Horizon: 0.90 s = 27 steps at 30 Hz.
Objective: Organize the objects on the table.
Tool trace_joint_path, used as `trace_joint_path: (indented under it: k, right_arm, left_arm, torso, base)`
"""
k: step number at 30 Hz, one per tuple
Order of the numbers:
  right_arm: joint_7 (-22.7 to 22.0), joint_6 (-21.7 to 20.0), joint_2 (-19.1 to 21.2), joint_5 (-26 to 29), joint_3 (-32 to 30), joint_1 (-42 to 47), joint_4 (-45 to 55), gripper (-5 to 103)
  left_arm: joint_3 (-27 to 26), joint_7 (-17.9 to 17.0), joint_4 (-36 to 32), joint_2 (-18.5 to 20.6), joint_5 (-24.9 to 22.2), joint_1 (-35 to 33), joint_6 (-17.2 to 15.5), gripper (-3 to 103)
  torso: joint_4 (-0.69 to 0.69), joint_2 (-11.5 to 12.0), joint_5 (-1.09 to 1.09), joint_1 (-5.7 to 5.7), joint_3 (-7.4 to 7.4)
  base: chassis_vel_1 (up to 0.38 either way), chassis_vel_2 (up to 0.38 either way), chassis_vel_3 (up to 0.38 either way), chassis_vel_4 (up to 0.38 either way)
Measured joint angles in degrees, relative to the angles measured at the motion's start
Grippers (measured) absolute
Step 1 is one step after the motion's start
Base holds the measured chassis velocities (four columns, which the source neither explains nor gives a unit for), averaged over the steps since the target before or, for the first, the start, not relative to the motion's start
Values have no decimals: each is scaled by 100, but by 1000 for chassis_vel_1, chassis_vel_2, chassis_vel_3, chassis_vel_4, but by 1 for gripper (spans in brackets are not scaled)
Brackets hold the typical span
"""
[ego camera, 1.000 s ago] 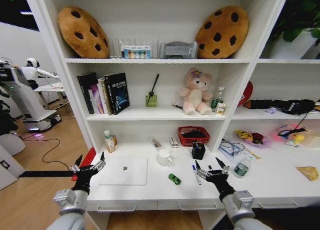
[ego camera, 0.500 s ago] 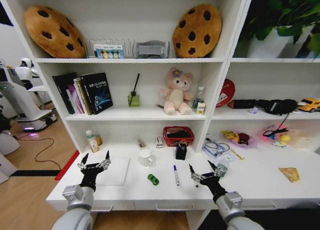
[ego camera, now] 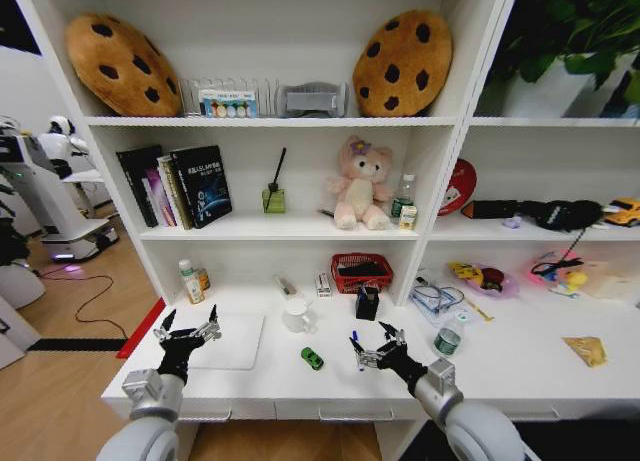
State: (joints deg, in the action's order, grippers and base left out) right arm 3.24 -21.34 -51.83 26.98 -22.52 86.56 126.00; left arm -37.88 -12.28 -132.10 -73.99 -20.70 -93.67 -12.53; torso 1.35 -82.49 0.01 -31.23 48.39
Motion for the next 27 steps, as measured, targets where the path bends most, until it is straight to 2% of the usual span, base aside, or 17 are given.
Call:
trace_joint_path:
  k: [2,11,18,22,27]
  right_arm:
    - [79,-141,-34,-54,378,-295,-230,100]
    - [119,-321,-332,-600,1342,-883,-620,100]
    - [148,-287,-487,-859,1593,-986,-800,100]
    - [388,-154,-600,-976,1717,-1135,-1049,100]
    - [536,-147,-696,-840,1839,-1397,-1229,100]
  left_arm:
    - [46,-140,-5,-4,-4,-4,-20,100]
    - [19,-221,-70,-134,96,-10,-85,100]
    - [16,-222,-74,-138,101,-13,-87,100]
    - [14,-222,-76,-140,103,-14,-87,100]
    - [14,-221,-75,-141,105,-13,-88,100]
  torso:
    - [0,0,0,0,0]
    - [-1,0,-1,0,0]
    - [0,0,-2,0,0]
    - [0,0,-1,0,0]
    - [-1,0,-1,0,0]
  base:
    - [0,0,0,0]
    - [0,0,0,0]
    - [0,0,0,0]
    - [0,0,0,0]
    - [0,0,0,0]
